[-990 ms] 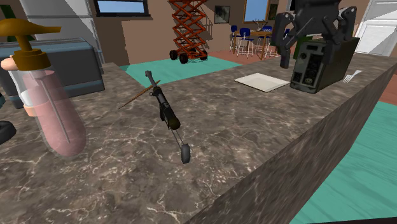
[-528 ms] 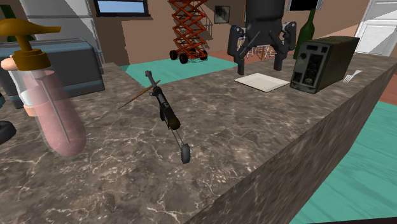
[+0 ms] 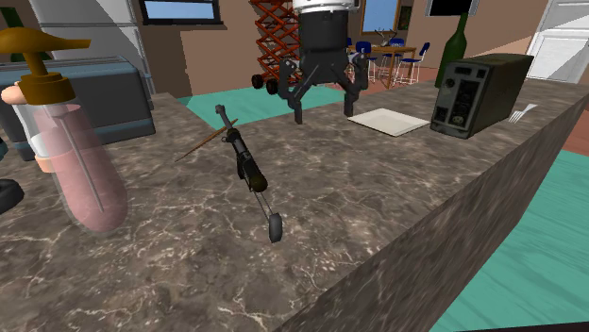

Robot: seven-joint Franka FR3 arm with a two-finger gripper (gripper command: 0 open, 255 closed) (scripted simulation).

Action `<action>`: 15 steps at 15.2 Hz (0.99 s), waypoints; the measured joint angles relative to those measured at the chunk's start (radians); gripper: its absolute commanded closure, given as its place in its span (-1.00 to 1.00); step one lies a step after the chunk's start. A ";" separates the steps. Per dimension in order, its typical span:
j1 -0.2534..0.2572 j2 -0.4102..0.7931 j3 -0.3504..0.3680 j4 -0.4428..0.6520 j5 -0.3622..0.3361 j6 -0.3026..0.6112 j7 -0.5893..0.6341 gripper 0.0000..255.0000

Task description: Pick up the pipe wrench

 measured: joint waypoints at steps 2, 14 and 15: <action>0.022 0.059 0.020 0.049 -0.018 0.007 0.020 -1.00; 0.169 0.408 0.076 0.384 -0.147 -0.003 0.096 -1.00; 0.170 0.414 0.075 0.378 -0.150 0.008 0.096 -1.00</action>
